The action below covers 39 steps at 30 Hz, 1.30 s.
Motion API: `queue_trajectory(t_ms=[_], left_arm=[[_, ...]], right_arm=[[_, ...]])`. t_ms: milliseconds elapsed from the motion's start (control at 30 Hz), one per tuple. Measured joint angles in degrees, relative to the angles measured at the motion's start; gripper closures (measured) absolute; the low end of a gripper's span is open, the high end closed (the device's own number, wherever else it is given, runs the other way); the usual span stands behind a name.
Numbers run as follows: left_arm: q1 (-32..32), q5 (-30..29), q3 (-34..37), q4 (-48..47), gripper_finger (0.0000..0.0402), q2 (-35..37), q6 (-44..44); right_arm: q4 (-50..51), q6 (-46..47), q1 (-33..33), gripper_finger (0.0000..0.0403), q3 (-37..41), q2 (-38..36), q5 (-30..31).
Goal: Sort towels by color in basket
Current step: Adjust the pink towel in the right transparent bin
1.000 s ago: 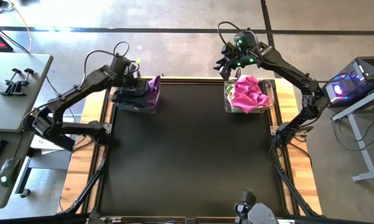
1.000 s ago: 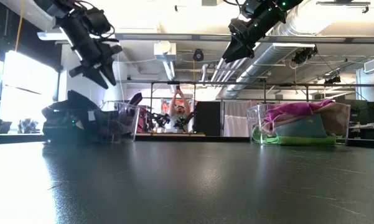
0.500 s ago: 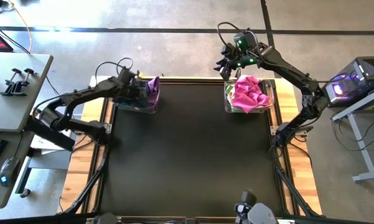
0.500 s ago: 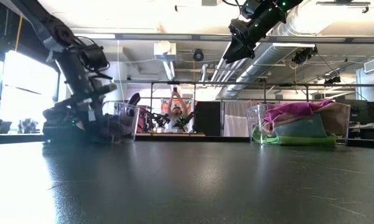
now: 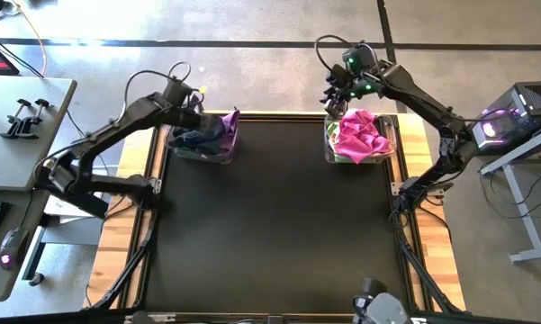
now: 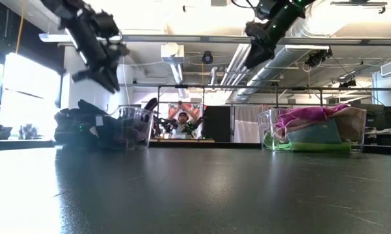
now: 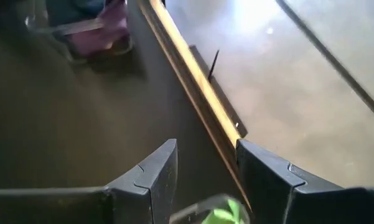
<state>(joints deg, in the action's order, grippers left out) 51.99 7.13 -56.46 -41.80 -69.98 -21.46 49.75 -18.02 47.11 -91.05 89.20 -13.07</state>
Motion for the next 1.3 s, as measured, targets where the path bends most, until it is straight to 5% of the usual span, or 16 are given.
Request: queue_trajectory(t_ms=[167,267,367,667,867,1000,1300], left_arm=[[-2.7,-6.0,-1.1,-1.7,0.0349,4.4,0.6],[-3.3,-7.2,-0.5,-2.4,0.0352,6.3,0.6],[-4.3,-8.5,-0.5,-2.8,0.0354,7.3,0.6],[-7.3,-9.5,-0.5,-3.0,0.0354,7.1,-0.5],[-7.9,-12.7,-0.5,-1.5,0.0354,5.3,-0.4],[-7.9,-13.7,-0.5,1.8,0.0354,3.1,-0.5],[-7.9,-12.5,-0.5,5.7,0.0354,-3.3,-2.1]], right_arm=[[6.0,-2.0,3.1,0.0241,1.0,-0.1,-8.0],[4.3,-0.9,5.4,0.0241,4.6,-0.4,-17.1],[0.7,0.0,6.5,0.0241,9.2,-0.9,-20.2],[0.9,15.2,12.1,0.0241,14.5,-3.8,-16.6],[8.7,10.9,15.3,0.0242,21.4,-4.0,-15.5],[2.5,18.8,16.1,0.0260,30.4,-4.0,-5.8],[-10.1,25.5,15.3,0.0300,41.1,-3.9,1.3]])
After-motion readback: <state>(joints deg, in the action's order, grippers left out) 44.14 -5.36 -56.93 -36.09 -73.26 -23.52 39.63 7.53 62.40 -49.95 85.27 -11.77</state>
